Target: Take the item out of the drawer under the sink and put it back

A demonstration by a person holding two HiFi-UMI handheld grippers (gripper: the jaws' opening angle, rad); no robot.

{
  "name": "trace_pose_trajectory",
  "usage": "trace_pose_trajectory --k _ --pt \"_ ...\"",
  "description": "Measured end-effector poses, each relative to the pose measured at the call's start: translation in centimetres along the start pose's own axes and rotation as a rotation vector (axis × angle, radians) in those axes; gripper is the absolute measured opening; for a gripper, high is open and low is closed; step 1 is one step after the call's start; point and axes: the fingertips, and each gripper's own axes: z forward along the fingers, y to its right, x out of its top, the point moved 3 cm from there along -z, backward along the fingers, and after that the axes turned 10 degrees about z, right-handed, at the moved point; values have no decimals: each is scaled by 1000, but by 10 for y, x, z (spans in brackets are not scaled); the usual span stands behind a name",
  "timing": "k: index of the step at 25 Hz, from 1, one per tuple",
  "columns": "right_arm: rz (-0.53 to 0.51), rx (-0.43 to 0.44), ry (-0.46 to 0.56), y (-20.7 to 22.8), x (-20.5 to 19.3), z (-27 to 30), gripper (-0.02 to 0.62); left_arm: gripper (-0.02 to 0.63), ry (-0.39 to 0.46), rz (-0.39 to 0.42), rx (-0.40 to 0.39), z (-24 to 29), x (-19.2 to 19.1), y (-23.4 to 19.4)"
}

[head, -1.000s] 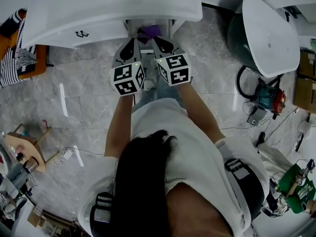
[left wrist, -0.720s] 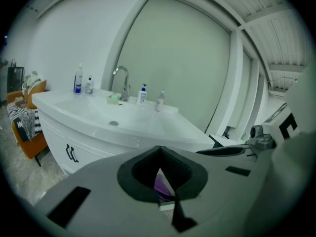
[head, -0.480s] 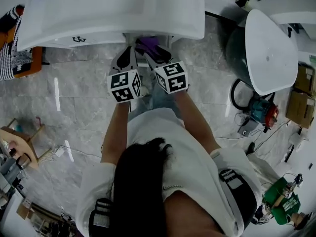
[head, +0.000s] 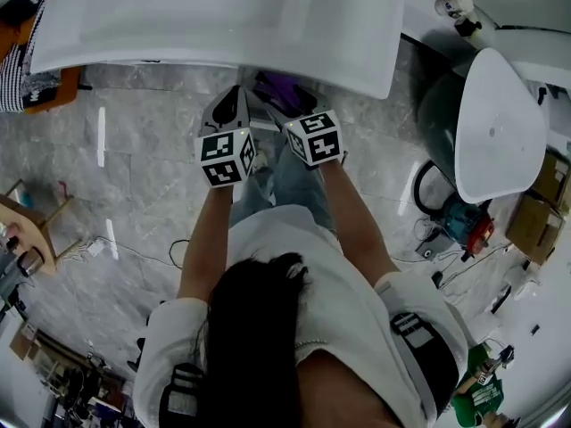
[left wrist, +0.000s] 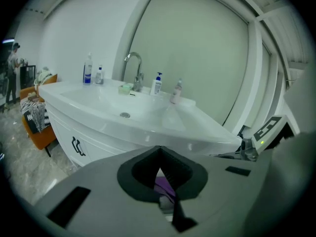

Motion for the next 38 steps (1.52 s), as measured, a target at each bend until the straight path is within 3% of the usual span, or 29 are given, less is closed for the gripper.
trace_pose_trajectory --k 8,14,21,38 --pt "-18 42 -89 18 -14 37 295 3 -43 -12 30 18 -11 -9" --pt "-104 29 -172 37 -29 60 295 3 -65 1 54 33 -22 -12" --pt "-158 20 -275 52 -52 89 325 3 -63 -42 99 36 -33 -18" --pt "-272 -80 -395 82 -92 130 339 3 -75 -76 158 31 -52 -31"
